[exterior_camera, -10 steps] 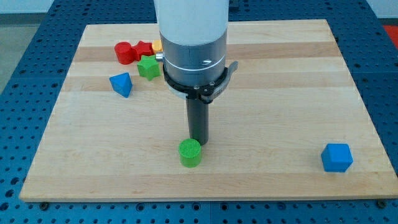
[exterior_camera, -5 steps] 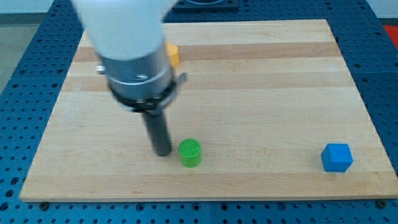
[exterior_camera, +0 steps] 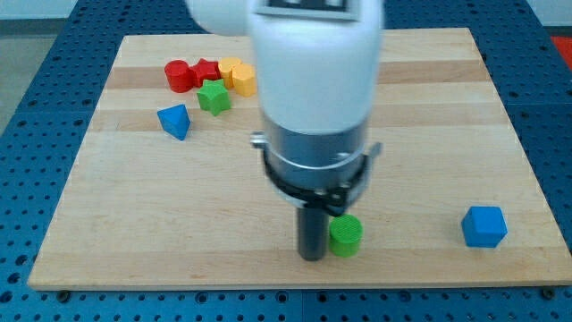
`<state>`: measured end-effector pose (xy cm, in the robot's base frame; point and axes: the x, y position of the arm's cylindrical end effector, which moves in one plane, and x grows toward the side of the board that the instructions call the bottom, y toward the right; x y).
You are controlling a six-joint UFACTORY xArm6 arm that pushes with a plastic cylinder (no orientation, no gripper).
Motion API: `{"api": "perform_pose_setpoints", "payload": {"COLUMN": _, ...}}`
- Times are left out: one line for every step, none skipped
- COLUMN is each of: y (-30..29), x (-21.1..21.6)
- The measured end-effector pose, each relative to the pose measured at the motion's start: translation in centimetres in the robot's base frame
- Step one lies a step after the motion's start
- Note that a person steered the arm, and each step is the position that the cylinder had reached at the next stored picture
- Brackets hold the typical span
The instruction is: Move green circle into blue cube
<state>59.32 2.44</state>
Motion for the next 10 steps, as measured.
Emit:
{"api": "perform_pose_setpoints", "payload": {"y": 4.0, "x": -0.7}}
{"api": "perform_pose_setpoints", "payload": {"y": 6.8, "x": -1.3}}
{"api": "perform_pose_setpoints", "payload": {"y": 6.0, "x": -1.3}}
{"api": "perform_pose_setpoints", "payload": {"y": 1.6, "x": -1.7}}
{"api": "perform_pose_setpoints", "payload": {"y": 0.7, "x": -4.6}}
{"api": "perform_pose_setpoints", "payload": {"y": 2.6, "x": -7.0}}
{"api": "perform_pose_setpoints", "payload": {"y": 6.6, "x": -6.9}}
{"api": "perform_pose_setpoints", "payload": {"y": 11.1, "x": -6.6}}
{"api": "perform_pose_setpoints", "payload": {"y": 13.6, "x": -6.5}}
{"api": "perform_pose_setpoints", "payload": {"y": 11.3, "x": -6.5}}
